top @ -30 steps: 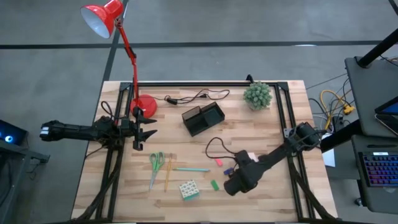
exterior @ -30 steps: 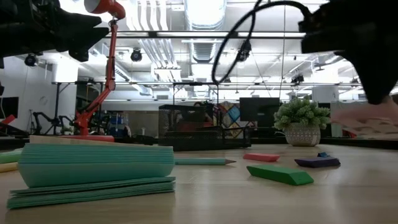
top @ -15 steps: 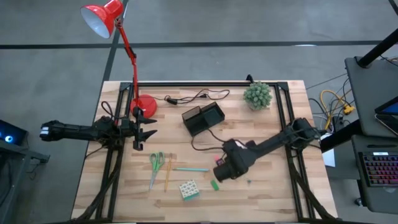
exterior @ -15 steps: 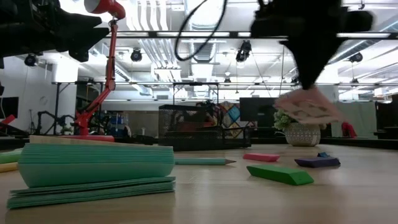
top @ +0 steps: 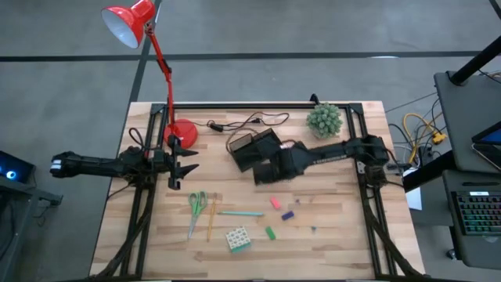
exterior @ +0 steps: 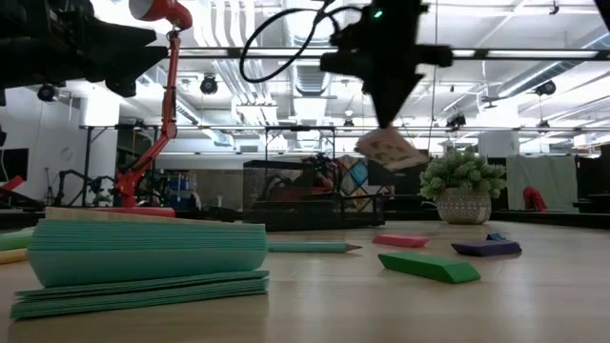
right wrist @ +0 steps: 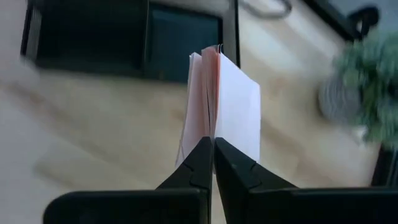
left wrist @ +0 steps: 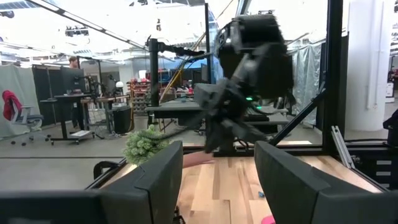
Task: Pick and place office supplies into organizer
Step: Put the pink sticky note into the desk organizer, then put the top blue binder clip into the desk organizer
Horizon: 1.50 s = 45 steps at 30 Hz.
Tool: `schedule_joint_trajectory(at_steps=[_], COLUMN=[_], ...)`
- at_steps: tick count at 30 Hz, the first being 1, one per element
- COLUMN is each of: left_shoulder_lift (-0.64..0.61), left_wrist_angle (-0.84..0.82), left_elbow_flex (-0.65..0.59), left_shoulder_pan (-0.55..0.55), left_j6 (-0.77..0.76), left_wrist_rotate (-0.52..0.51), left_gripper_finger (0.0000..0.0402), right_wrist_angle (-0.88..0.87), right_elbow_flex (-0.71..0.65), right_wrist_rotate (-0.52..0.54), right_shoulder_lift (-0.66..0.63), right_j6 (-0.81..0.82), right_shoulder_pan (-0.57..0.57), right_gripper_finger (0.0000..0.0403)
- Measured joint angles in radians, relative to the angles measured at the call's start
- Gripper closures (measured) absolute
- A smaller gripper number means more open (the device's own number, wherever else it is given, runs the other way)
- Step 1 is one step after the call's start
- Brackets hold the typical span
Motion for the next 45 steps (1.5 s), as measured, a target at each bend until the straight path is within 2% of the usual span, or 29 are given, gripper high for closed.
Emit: schedule_joint_trajectory(at_steps=[7, 14, 27, 35, 45], left_shoulder_lift=[0.000, 0.000, 0.000, -0.002, -0.001], left_wrist_angle=[0.001, -0.004, -0.006, -0.005, -0.020], left_elbow_flex=[0.000, 0.000, 0.000, 0.000, 0.000], left_shoulder_pan=[0.000, 0.000, 0.000, 0.000, 0.000], left_j6=[0.019, 0.045, 0.045, 0.047, 0.048], left_wrist_rotate=[0.000, 0.000, 0.000, 0.000, 0.000], left_gripper_finger=[0.0214, 0.0214, 0.0214, 0.0214, 0.0214], right_wrist_angle=[0.187, 0.274, 0.457, 0.457, 0.458], right_elbow_flex=[0.000, -0.004, -0.135, -0.151, -0.151], right_wrist_rotate=[0.031, 0.047, 0.081, 0.134, 0.131], right_shoulder_lift=[0.003, 0.003, 0.011, 0.011, -0.013], right_j6=[-0.214, -0.322, -0.378, -0.389, -0.456], right_shoulder_pan=[-0.111, -0.172, -0.180, -0.184, -0.190], right_gripper_finger=[0.0395, 0.0395, 0.0395, 0.0394, 0.0394])
